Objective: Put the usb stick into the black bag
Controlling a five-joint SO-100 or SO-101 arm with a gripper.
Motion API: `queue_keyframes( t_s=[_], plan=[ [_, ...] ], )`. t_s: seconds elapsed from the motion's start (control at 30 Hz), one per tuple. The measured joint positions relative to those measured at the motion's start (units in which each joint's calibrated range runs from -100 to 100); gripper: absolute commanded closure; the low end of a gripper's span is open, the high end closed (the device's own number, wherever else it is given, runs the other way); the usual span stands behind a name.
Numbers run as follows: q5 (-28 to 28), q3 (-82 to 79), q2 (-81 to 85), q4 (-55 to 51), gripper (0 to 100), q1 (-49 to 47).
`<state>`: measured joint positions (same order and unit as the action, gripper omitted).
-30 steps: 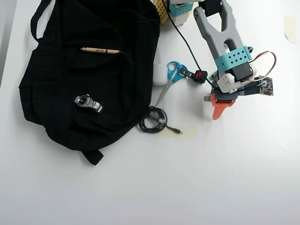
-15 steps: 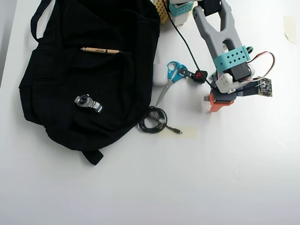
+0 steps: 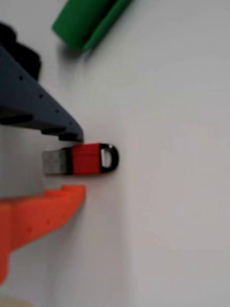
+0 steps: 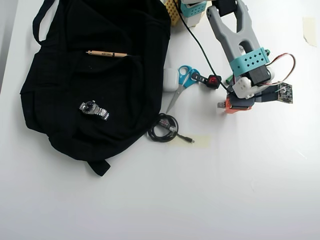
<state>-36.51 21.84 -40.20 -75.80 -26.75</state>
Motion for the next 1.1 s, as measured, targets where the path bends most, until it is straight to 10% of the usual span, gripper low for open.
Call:
queue_keyframes(
  t_s=[1.1],
  plan=[
    [1.90,0.51,-0.17,-0.26,98,-0.73]
  ],
)
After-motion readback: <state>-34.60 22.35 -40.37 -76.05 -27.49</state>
